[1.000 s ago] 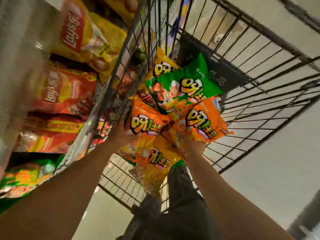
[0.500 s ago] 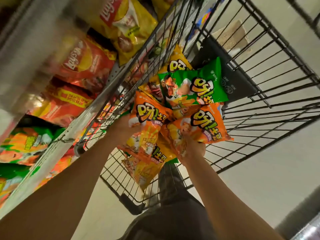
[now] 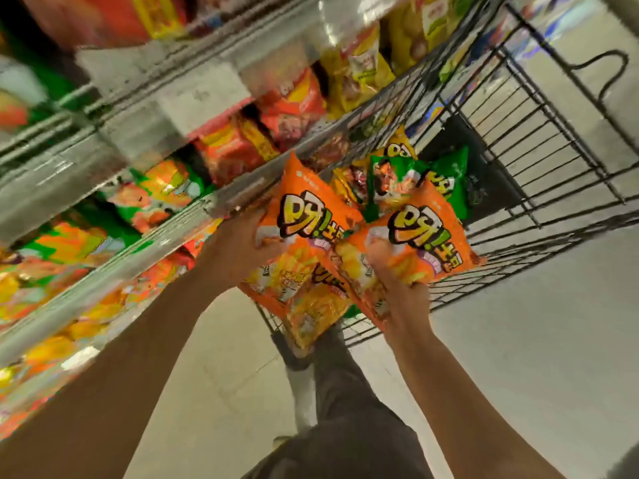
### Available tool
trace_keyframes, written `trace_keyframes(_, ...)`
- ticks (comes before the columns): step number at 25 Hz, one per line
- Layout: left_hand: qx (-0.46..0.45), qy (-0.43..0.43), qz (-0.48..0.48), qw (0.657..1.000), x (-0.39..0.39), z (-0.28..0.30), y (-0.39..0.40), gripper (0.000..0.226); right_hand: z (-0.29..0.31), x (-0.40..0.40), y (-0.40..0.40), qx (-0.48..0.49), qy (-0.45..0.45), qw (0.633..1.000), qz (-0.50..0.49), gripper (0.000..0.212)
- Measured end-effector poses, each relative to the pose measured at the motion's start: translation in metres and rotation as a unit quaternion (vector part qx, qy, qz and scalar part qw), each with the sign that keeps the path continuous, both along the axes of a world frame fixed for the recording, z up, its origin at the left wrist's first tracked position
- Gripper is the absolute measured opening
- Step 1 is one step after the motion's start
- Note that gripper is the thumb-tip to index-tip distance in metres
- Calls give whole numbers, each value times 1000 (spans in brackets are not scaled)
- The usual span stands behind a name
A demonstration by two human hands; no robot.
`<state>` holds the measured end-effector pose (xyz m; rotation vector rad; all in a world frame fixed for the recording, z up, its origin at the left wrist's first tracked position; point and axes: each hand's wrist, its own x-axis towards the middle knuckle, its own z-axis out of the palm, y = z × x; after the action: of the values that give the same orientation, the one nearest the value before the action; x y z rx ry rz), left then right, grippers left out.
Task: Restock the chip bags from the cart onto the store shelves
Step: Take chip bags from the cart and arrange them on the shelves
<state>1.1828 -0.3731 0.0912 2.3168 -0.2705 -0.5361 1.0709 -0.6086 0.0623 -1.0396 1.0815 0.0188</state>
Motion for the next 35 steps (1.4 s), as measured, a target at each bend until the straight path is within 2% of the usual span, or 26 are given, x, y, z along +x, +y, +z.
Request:
trace_keyframes(3,-61,-33,45,997,-62,27,55,44,26,-37,43,-70,-77,993,50,45)
trace_keyframes(6,-76,-76,94,990,-133,54,110,50,55,-79,88,-154,-134,973,112,25)
trace_keyframes(7,-96,-91,114,985,-162,66,133,49,66,-95,106,-175,-166,960,141,28)
trace_keyframes(11,-153,-122,209,958,-271,112,214,30,114,-149,172,-241,-278,881,297,34)
trace_keyframes(12,-163,-135,239,948,-299,127,238,27,129,-159,194,-249,-302,859,331,43)
trace_keyframes(14,-183,-154,297,924,-345,152,280,29,158,-168,234,-258,-338,816,391,52)
trace_keyframes(17,-198,-212,373,881,-406,195,338,34,212,-176,304,-265,-389,755,458,52)
trace_keyframes(20,-209,-272,426,837,-453,232,381,30,261,-176,369,-287,-437,691,500,56)
trace_keyframes(24,-230,-323,474,786,-495,271,431,30,317,-180,440,-290,-493,617,541,44)
trace_keyframes(27,-225,-354,495,761,-511,286,463,27,341,-180,480,-297,-525,579,548,38)
trace_keyframes(31,-212,-376,504,749,-518,288,504,34,357,-177,530,-294,-534,545,575,27)
trace_keyframes(33,-204,-390,510,739,-516,290,533,33,365,-170,561,-294,-529,536,589,31)
trace_keyframes(35,-189,-393,511,741,-509,296,565,34,375,-160,591,-279,-527,543,592,39)
